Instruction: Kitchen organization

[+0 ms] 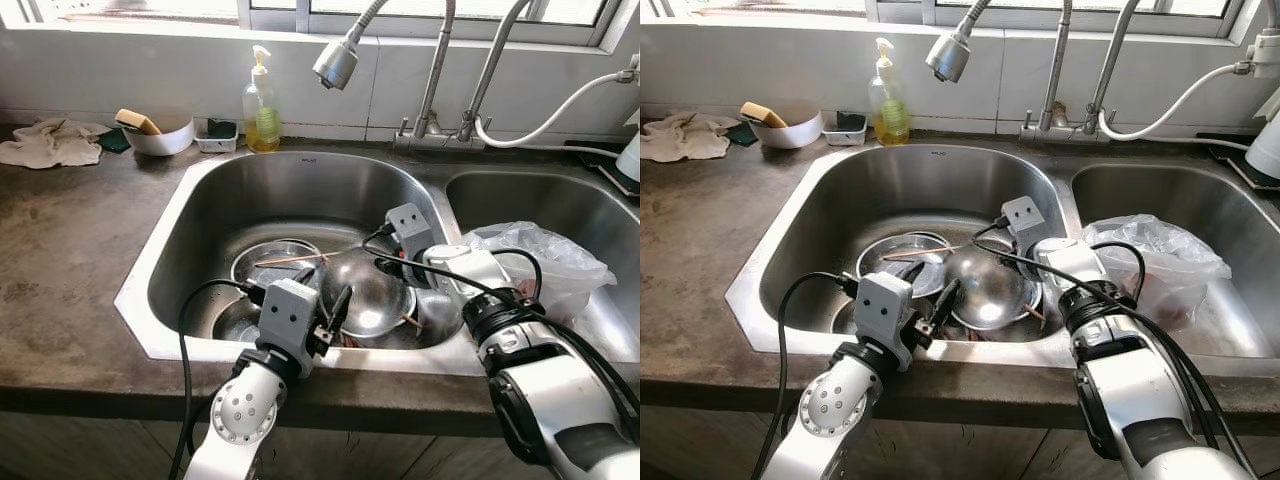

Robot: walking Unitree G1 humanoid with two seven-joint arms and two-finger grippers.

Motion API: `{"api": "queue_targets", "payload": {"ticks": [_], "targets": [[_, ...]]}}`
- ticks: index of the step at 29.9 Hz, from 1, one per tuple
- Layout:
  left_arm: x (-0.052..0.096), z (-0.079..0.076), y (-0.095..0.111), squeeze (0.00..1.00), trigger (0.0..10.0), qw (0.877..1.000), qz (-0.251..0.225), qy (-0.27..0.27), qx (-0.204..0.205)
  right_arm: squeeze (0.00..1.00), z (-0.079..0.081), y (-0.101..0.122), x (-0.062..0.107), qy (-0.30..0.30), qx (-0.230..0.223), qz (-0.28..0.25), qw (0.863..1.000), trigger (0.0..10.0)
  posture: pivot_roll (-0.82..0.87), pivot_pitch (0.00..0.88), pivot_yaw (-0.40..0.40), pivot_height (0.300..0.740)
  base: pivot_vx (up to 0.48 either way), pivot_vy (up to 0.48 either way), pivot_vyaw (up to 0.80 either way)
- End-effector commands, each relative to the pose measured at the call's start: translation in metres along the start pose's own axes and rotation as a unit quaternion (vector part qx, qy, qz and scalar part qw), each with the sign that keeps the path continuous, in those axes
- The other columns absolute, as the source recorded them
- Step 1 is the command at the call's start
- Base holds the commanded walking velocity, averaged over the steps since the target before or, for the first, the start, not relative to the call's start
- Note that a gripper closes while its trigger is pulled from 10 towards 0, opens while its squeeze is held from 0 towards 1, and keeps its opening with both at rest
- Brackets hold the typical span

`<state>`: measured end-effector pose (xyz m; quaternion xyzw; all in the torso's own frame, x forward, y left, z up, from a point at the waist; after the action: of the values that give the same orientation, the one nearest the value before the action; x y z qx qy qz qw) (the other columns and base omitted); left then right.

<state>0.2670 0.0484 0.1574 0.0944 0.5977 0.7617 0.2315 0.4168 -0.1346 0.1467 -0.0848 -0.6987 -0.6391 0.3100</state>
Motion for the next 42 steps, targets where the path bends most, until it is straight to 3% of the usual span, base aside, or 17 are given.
{"api": "queue_targets", "payload": {"ticks": [1,2,8,10,12,13,21,25,27,29,31,42], "targets": [[0.0,0.0,0.002,0.0,10.0,1.0,-0.002,-0.003,-0.001,1.0,-0.001,0.021,0.006,0.0,0.01,-0.039,0.999,10.0,0.07,0.052,-0.058,0.74,0.0,0.0,0.0],[0.0,-0.001,0.001,0.0,10.0,1.0,-0.001,-0.003,-0.001,0.0,-0.001,0.034,0.01,-0.005,0.02,-0.07,0.997,10.0,0.07,0.05,-0.057,0.74,0.0,0.0,0.0],[-0.001,-0.002,0.001,0.0,10.0,1.0,-0.002,-0.004,0.0,0.0,-0.006,0.072,0.029,-0.026,0.034,-0.164,0.986,10.0,0.07,0.046,-0.058,0.74,0.0,0.0,0.0],[-0.001,-0.002,0.001,0.0,10.0,1.0,-0.002,-0.004,0.0,0.0,-0.008,0.09,0.044,-0.031,0.043,-0.213,0.976,10.0,0.07,0.046,-0.058,0.74,0.0,0.0,0.0],[-0.001,-0.002,0.001,0.0,10.0,1.0,-0.002,-0.004,0.0,0.0,-0.009,0.094,0.048,-0.033,0.046,-0.224,0.973,10.0,0.07,0.046,-0.058,0.74,0.0,0.0,0.0],[-0.002,-0.002,0.001,0.0,10.0,1.0,-0.002,-0.004,0.0,0.0,-0.011,0.103,0.06,-0.041,0.059,-0.258,0.963,10.0,0.06,0.041,-0.054,0.74,0.0,0.0,0.0],[-0.003,-0.003,0.001,0.0,10.0,1.0,-0.003,-0.006,0.001,0.0,0.001,0.105,0.082,-0.039,0.126,-0.321,0.938,10.0,0.06,0.037,-0.049,0.74,0.0,0.0,0.0],[-0.004,-0.001,0.001,0.0,10.0,1.0,-0.004,-0.003,-0.001,0.0,0.006,0.107,0.095,-0.048,0.156,-0.362,0.918,10.0,0.06,0.037,-0.049,0.74,0.0,0.0,0.0],[-0.003,0.0,0.0,0.0,10.0,1.0,-0.005,-0.002,-0.002,0.0,0.006,0.107,0.096,-0.05,0.145,-0.374,0.915,10.0,0.06,0.034,-0.05,0.74,0.0,0.0,0.0],[-0.002,0.002,0.002,0.0,10.0,1.0,-0.012,0.001,-0.022,0.0,0.008,0.098,0.121,-0.052,0.106,-0.414,0.903,10.0,0.06,0.033,-0.047,0.74,0.0,0.0,0.0],[-0.002,0.002,0.002,0.0,10.0,1.0,-0.011,0.001,-0.02,0.0,0.008,0.093,0.129,-0.056,0.086,-0.429,0.898,10.0,0.06,0.032,-0.046,0.74,0.0,0.0,0.0],[-0.002,0.008,0.003,0.0,10.0,1.0,-0.01,0.008,-0.007,0.0,0.005,0.049,0.155,-0.092,-0.009,-0.461,0.883,10.0,0.05,0.025,-0.035,0.74,0.0,0.0,0.0]]}}
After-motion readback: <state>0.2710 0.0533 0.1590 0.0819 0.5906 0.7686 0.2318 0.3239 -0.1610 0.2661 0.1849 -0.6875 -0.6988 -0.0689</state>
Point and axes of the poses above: a point about 5 cm out from each wrist's last joint towards the gripper, its own x axis pointing back from the gripper into the wrist, its own y axis along the axis of the wrist's last joint, z = x × y, the point moved 3 cm from there along -x, pointing out of the wrist towards the gripper, and after that the axes turned 9 degrees about -x, right-handed, at the moved point
